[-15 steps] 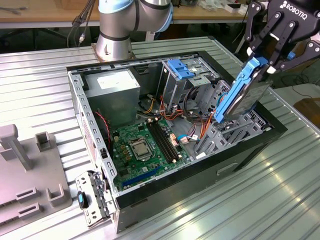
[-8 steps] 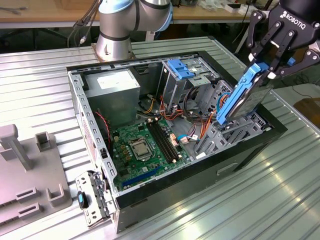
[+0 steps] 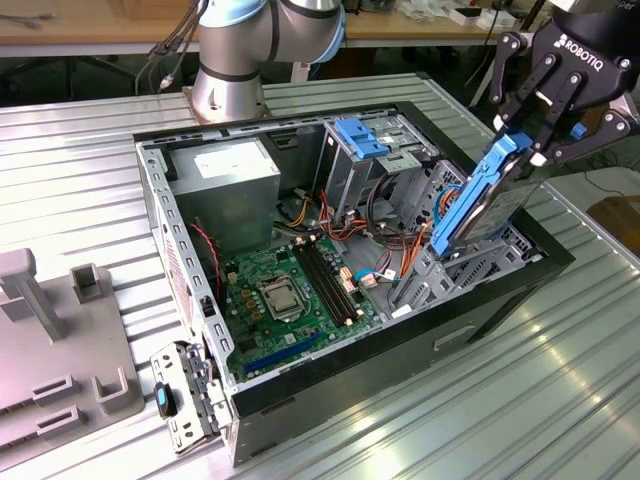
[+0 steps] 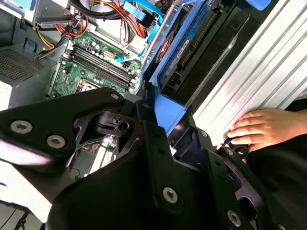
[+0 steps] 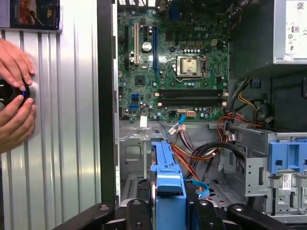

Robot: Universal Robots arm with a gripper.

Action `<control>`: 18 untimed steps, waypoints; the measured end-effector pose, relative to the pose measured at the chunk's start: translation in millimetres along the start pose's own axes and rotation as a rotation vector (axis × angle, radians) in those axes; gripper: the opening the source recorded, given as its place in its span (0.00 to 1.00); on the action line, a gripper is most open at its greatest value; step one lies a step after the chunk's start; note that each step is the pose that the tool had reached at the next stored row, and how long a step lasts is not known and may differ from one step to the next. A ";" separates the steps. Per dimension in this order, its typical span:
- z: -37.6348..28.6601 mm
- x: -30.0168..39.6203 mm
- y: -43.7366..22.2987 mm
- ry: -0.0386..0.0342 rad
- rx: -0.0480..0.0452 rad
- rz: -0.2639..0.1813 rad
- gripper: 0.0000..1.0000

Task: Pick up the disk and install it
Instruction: 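Insert the disk into the insertion slot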

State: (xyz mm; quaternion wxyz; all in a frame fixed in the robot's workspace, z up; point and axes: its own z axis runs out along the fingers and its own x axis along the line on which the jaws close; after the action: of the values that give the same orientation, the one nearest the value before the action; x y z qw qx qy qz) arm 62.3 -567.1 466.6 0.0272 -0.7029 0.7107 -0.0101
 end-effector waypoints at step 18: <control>35.3 4.0 1.9 0.0004 0.0002 0.011 0.37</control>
State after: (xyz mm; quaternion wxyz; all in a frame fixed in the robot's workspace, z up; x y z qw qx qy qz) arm 62.3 -570.2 431.1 0.0272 -0.6991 0.7145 -0.0102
